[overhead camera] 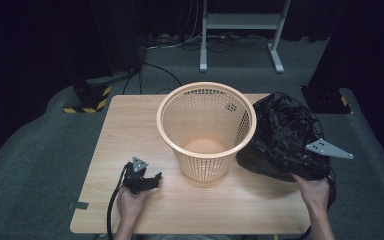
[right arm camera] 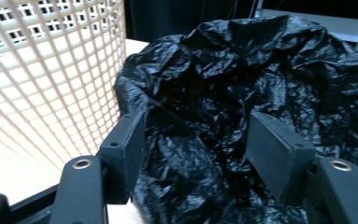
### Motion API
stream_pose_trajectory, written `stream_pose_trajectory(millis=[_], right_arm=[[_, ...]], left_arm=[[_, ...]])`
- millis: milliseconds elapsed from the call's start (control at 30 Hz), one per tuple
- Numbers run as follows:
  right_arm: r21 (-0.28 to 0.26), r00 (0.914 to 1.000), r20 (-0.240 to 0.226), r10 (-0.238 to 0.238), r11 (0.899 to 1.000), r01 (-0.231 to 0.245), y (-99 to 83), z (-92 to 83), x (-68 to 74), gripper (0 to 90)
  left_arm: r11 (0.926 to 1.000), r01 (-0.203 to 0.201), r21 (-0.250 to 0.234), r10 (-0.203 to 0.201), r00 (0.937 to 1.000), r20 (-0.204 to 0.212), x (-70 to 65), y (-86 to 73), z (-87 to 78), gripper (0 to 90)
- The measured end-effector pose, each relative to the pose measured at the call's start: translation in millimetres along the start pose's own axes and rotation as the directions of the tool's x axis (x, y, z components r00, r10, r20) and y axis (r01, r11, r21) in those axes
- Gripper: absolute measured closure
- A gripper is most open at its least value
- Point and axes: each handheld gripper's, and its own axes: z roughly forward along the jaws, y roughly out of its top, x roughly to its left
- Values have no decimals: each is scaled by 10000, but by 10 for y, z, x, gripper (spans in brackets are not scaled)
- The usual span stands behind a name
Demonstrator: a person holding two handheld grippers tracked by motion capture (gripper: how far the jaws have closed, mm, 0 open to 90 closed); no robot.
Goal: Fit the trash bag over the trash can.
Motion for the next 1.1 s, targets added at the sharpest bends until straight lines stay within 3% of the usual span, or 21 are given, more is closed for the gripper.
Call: stream_pose_trajectory(millis=[267,667,1100], right_arm=[[-25,9996,176,232,9997,-232,72,8,-141,366],[392,9987,393,320,9987,-336,193,147,-321,338],[753,9987,421,270,9967,-301,289,303,-429,302]], left_arm=[[10000,-15,4,15,10000,-4,1,1,0,223],[10000,-10,5,10,10000,-8,0,1,-1,223],[10000,-7,3,7,10000,-13,0,0,0,223]])
